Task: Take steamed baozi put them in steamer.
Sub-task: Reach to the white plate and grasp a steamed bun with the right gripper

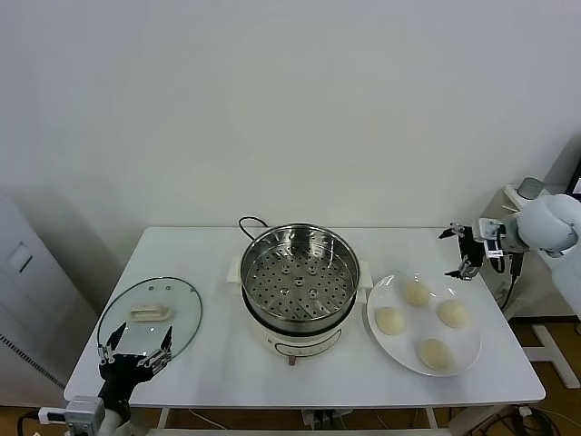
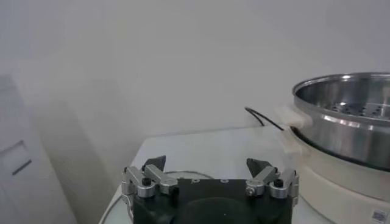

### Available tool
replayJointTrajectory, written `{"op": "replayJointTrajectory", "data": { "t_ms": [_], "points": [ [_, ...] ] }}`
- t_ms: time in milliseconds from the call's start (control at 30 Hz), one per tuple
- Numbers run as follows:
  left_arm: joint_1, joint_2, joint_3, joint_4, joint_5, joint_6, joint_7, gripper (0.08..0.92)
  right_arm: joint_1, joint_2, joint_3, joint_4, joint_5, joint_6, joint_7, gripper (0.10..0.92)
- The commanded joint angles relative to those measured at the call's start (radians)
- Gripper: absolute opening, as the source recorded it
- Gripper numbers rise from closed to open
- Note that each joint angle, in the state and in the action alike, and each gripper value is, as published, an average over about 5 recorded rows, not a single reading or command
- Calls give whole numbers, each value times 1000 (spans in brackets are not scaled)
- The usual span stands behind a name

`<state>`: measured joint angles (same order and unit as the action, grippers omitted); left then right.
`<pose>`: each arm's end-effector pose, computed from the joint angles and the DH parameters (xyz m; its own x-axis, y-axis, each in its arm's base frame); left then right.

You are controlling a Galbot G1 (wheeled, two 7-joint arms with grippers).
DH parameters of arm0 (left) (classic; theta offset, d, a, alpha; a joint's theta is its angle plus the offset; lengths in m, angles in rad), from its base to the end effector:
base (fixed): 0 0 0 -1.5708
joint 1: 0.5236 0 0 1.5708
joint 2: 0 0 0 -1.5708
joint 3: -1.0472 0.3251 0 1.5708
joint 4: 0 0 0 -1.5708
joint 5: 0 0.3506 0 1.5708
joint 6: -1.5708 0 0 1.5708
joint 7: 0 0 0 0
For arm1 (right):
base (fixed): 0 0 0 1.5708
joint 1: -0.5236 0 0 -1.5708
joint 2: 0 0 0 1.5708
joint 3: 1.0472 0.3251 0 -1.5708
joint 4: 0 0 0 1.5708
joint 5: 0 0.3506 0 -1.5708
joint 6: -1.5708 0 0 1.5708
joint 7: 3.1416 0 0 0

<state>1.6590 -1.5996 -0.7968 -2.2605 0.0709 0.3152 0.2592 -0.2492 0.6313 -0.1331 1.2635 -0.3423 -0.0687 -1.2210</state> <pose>0.1534 0.0700 -0.2348 -0.9646 -0.0298 0.2621 0.0073 0.9902 0.1393 0.4849 -0.2276 -0.1031 -0.4100 -0.1474 0.9001 -0.9111 0.0203 -0.4117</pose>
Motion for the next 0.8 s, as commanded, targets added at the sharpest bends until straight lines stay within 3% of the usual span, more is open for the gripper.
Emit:
{"op": "replayJointTrajectory", "data": {
  "t_ms": [33,500,800],
  "points": [
    [3,-2,-2,8,2,1,0,823,28,197,-26,-264,-133,70,-22,823],
    [6,-5,-4,22,4,2,1,823,0,291,44,-367,-278,143,-40,823],
    [2,-4,-3,28,4,3,2,823,-9,306,60,-386,-291,144,-18,823]
  ]
}}
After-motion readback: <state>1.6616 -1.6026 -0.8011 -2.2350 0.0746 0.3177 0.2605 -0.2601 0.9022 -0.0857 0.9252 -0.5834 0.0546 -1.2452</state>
